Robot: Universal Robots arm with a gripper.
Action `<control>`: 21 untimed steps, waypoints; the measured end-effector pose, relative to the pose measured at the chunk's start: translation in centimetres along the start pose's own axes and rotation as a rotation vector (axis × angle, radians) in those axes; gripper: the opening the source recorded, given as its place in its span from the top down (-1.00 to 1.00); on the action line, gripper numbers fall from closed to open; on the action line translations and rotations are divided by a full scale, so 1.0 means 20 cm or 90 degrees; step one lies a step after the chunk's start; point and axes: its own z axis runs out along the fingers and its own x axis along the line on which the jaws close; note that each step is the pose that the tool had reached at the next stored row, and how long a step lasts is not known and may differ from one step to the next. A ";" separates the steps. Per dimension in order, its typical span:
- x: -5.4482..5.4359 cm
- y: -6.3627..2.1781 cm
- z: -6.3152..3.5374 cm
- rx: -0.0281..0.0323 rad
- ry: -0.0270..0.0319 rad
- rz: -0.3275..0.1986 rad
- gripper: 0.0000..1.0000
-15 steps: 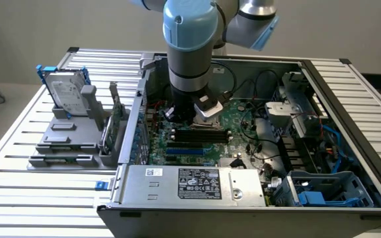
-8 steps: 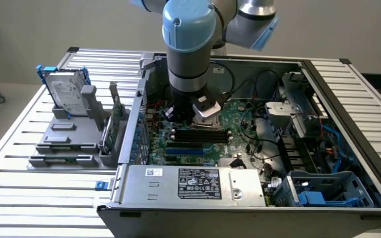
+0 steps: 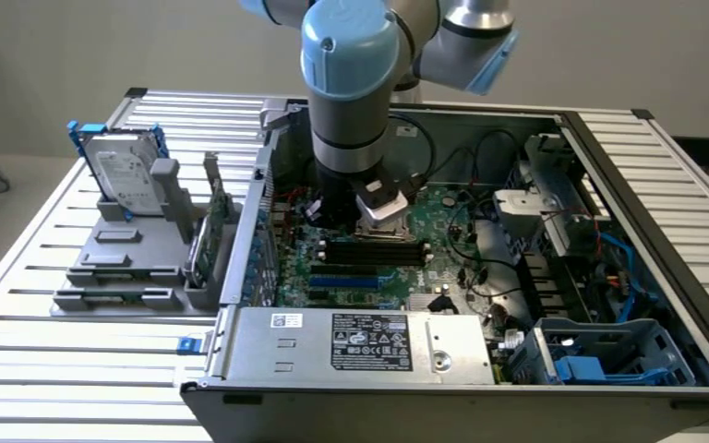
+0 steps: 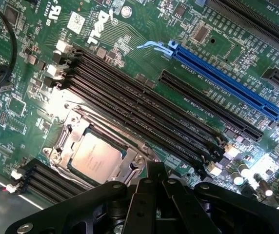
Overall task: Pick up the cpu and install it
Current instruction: 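Install the first cpu locking lever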
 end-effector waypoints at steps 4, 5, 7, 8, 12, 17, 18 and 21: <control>0.00 -0.001 0.004 -0.0015 -0.0001 0.004 0.79; 0.00 -0.002 0.005 -0.0021 -0.0002 0.006 0.79; 0.00 -0.002 0.006 -0.0037 -0.0007 0.008 0.79; 0.00 -0.002 0.006 -0.0046 -0.0010 0.010 0.79; 0.00 -0.003 0.007 -0.0081 -0.0023 0.014 0.79; 0.00 -0.005 0.010 -0.0113 -0.0035 0.017 0.79; 0.00 -0.005 0.010 -0.0114 -0.0036 0.017 0.79; 0.00 -0.005 0.012 -0.0115 -0.0034 0.017 0.79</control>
